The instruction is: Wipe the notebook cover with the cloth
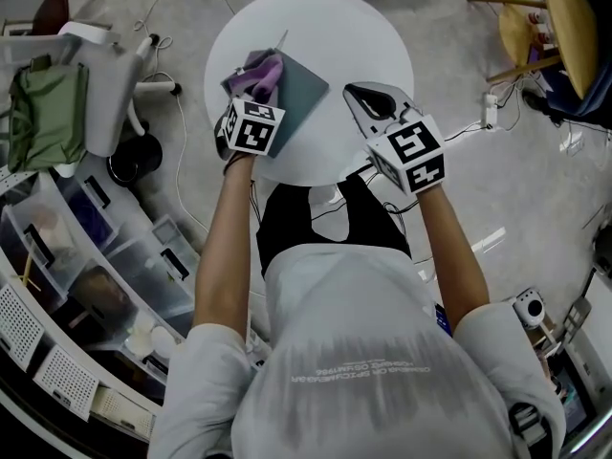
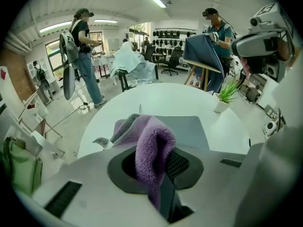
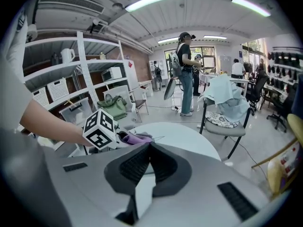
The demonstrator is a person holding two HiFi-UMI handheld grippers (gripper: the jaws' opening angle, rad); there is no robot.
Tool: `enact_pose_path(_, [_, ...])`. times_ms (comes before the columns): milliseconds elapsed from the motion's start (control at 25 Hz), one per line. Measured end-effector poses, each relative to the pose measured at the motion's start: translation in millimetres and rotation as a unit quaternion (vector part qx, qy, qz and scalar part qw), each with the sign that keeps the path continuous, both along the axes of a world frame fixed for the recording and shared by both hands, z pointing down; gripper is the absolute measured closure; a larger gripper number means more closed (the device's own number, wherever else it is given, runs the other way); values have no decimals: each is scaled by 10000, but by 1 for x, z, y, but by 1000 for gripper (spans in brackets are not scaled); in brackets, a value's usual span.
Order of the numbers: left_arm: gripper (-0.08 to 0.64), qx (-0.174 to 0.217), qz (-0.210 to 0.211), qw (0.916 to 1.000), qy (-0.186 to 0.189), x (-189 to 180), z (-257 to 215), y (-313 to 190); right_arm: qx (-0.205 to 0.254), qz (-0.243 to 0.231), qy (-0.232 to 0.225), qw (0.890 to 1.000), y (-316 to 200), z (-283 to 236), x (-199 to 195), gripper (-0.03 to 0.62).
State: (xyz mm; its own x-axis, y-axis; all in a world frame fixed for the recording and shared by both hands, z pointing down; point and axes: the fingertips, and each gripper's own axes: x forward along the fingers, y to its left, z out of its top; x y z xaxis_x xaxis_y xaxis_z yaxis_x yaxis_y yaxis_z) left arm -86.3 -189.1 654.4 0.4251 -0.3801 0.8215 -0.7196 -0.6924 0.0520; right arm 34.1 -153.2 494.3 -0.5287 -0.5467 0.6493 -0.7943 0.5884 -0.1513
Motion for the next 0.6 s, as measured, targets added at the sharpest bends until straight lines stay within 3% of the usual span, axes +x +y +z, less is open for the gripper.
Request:
enact_pose_path(280, [511, -32, -321, 9995, 61, 16, 3, 17, 35, -114, -66, 9999, 14, -4, 15, 590])
enact_pose_path(600, [511, -137, -318, 9994, 72, 46, 4, 47, 72, -296, -169, 9994, 32, -8, 35, 589])
